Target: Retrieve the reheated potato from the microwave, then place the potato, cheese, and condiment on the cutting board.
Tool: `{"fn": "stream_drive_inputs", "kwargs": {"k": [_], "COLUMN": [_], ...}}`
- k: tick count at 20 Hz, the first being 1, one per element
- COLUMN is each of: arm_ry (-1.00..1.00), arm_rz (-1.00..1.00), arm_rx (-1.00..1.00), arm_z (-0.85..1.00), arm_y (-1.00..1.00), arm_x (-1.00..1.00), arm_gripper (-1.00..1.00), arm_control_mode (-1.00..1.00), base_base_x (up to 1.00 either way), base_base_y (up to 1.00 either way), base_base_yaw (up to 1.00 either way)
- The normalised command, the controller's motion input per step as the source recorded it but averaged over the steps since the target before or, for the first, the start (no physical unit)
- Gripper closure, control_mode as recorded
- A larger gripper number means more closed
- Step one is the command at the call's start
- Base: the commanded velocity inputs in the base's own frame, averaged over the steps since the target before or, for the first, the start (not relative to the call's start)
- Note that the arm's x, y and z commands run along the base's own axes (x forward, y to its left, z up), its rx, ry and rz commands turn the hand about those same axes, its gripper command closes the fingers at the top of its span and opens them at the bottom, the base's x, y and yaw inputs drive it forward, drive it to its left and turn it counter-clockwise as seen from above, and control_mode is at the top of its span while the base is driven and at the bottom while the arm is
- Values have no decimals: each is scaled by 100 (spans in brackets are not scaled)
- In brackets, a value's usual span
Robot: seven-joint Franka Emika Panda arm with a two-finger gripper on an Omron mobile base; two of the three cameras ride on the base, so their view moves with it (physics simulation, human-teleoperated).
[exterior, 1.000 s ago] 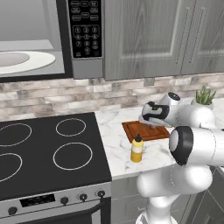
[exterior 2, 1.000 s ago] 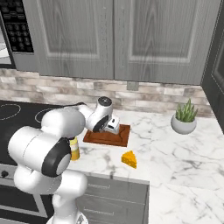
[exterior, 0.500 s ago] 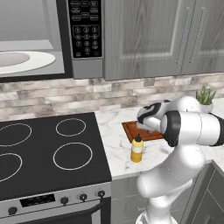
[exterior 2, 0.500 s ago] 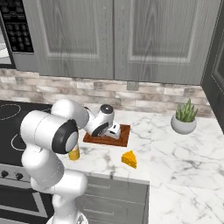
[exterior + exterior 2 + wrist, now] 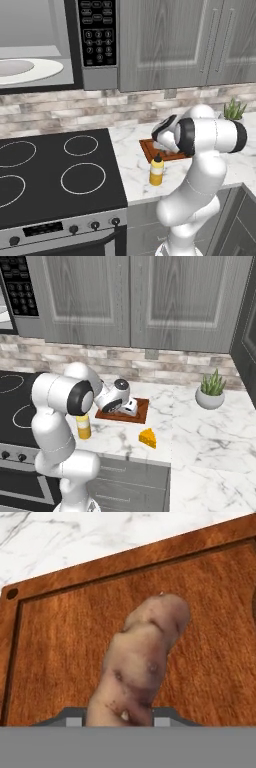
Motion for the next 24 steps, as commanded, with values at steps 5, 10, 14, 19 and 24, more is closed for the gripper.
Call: {"fn": "stream_drive_inputs", "kwargs": {"k": [5, 10, 14, 19, 24], "arm_ry": [0, 0, -7, -13, -11], "arm_rz": [0, 0, 0, -1, 0], "arm_rx": [0, 0, 0, 0, 0], "arm_z": [-13, 1, 31, 48, 84], "arm_y": [-16, -14, -23, -47, -39], "arm_x": [4, 0, -34, -79, -65], "arm_gripper": [-100, -100, -100, -100, -100], "arm_control_mode": [-100, -100, -100, -100, -100], "base_base_x": [0, 0, 0, 0, 0], "base_base_y": [0, 0, 0, 0, 0], "base_base_yaw": [0, 0, 0, 0, 0]}}
